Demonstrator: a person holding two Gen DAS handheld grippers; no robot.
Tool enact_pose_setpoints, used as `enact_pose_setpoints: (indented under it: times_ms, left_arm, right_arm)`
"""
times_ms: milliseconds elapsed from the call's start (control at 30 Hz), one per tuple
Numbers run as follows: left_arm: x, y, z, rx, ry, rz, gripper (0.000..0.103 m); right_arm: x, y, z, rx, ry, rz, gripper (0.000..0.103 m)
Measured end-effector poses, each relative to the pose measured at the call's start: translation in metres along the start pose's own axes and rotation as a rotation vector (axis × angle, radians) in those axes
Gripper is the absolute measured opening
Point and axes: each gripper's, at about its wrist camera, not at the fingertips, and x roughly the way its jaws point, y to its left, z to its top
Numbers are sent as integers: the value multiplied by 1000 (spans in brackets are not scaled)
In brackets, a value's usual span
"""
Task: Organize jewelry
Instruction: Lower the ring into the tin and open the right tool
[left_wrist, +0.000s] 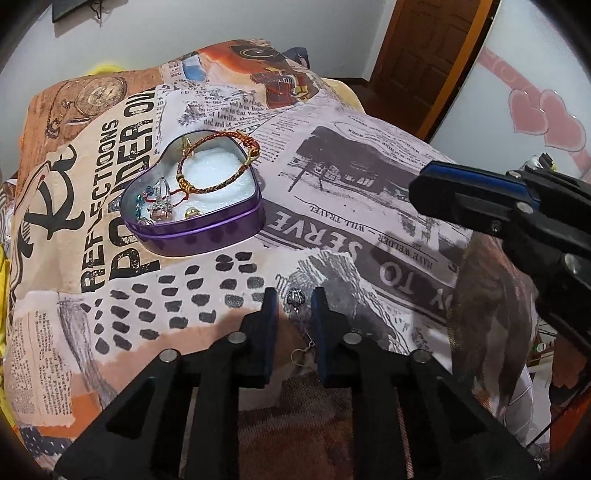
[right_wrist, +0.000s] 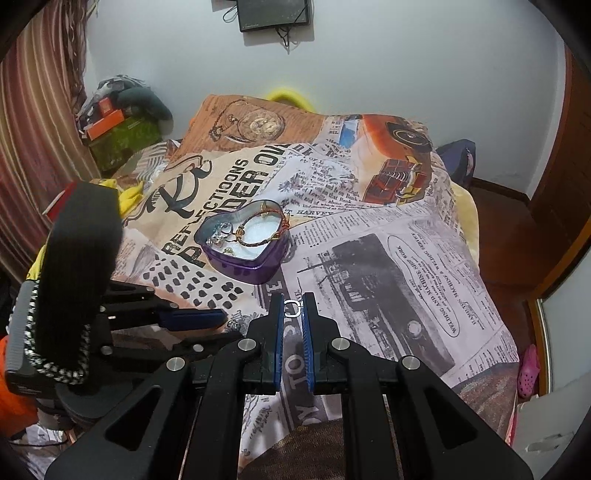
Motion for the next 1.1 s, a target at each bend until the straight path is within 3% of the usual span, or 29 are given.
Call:
enact_pose_setpoints:
  times_ms: [33,367,1100]
  left_arm:
    - [0,0,0,1,-2,-1,8]
    - [-19,0,0,6,-43,9,8]
    - [-118,33,45,-35,-306,74,8]
  right_arm:
    - [0,1,0,0,1,2,8]
    - [0,3,2,-2,-3,4,8]
    - [-22,14,36,-21,-117,-3,8]
